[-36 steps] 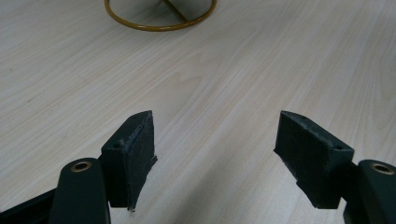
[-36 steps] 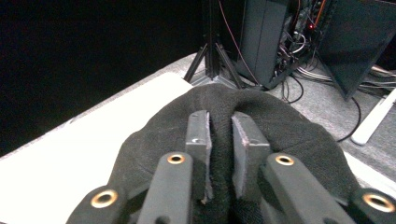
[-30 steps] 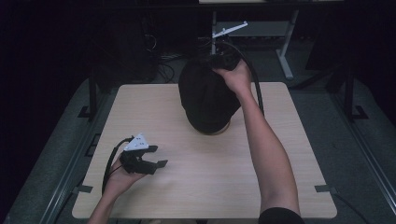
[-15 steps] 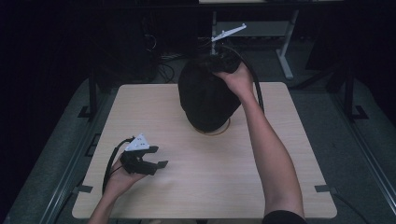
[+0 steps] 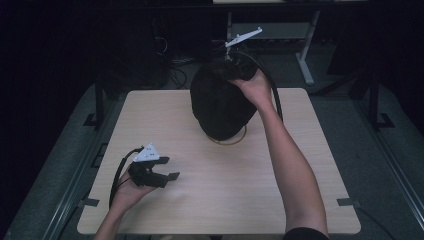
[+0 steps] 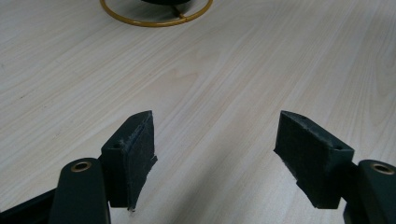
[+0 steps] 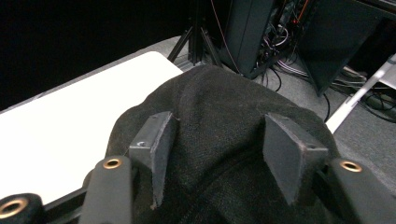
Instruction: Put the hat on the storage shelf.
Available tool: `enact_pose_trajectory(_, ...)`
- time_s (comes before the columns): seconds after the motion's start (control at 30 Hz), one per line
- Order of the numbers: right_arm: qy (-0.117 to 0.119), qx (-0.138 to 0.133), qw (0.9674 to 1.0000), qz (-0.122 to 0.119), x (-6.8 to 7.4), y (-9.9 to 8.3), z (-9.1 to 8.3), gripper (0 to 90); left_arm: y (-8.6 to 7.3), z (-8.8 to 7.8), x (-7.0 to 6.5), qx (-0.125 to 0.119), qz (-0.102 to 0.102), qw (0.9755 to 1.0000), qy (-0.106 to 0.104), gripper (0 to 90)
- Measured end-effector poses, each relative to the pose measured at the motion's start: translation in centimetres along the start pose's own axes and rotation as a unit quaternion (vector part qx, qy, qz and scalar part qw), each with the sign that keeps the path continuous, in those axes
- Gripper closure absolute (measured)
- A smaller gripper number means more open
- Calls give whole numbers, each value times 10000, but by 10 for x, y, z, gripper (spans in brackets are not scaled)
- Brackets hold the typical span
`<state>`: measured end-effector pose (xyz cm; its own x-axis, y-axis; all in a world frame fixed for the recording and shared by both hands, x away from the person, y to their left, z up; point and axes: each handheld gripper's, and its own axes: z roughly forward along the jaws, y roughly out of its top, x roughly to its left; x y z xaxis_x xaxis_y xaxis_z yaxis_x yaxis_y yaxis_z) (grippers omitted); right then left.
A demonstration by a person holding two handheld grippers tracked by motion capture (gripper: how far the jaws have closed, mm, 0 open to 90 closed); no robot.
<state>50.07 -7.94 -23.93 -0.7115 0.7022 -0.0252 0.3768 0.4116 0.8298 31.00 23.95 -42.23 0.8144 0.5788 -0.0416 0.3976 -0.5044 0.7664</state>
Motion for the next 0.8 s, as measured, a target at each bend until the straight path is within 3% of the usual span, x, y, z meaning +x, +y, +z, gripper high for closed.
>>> enact_pose_trajectory(0.8,244,-198,9990,326,-12,-13,-25,370,-1,0,1,4,-26,10000,11,277)
